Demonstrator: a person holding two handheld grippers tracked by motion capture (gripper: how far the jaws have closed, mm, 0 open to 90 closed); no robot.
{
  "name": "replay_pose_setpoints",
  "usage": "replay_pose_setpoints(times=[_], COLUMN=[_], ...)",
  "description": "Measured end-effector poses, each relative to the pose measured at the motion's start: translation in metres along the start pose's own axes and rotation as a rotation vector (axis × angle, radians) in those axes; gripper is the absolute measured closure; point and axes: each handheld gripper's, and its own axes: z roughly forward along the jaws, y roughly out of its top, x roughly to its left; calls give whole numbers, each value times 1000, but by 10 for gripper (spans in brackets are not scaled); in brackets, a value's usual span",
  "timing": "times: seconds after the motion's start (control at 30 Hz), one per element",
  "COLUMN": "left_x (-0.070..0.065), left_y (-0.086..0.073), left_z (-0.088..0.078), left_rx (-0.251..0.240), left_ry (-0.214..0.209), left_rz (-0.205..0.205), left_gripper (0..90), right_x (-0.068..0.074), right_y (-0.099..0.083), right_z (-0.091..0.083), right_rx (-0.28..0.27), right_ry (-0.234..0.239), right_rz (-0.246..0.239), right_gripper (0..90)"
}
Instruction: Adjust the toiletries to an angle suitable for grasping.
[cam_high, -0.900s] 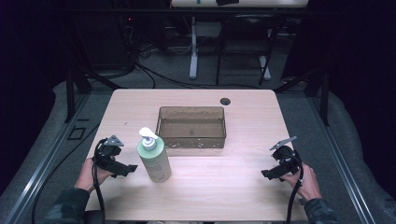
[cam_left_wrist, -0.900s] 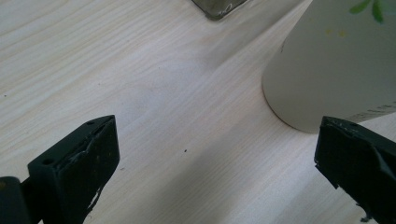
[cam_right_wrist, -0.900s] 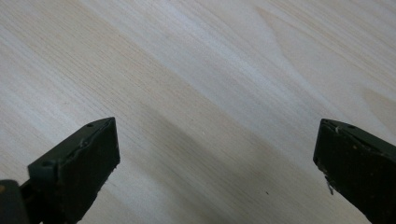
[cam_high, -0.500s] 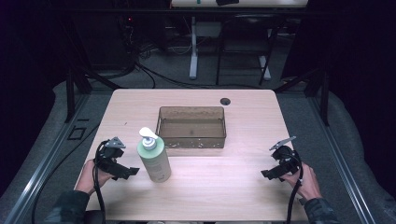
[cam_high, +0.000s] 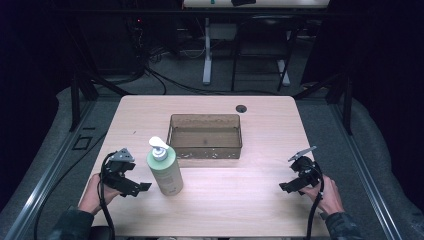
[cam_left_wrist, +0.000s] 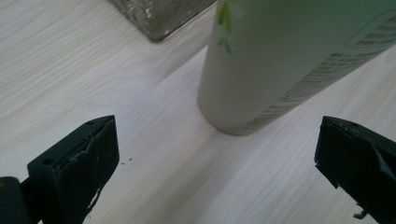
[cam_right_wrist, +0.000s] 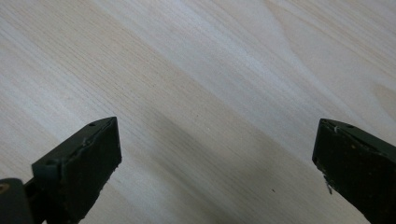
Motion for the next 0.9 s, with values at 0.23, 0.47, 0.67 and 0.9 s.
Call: replay_pose_setpoints(times=[0.23, 0.47, 0.67, 0.9], left_x=[-18, -27, -29, -32], left_y=[12, 32, 47, 59], left_z=[-5, -9, -5, -2], left_rx=[-55, -116, -138, -165], left_ry=[-30, -33, -43, -35], left_rz=[33, 83, 101, 117], left_gripper=[0, 1, 3, 105], right_x=[1, -1, 0, -1], right_y=[0, -1, -1, -1], right_z=[2, 1, 0, -2], right_rx=[8, 6, 3, -6], right_ry=[1, -1, 5, 6], right_rz=[-3, 2, 4, 6], right_gripper=[9, 10, 10, 10])
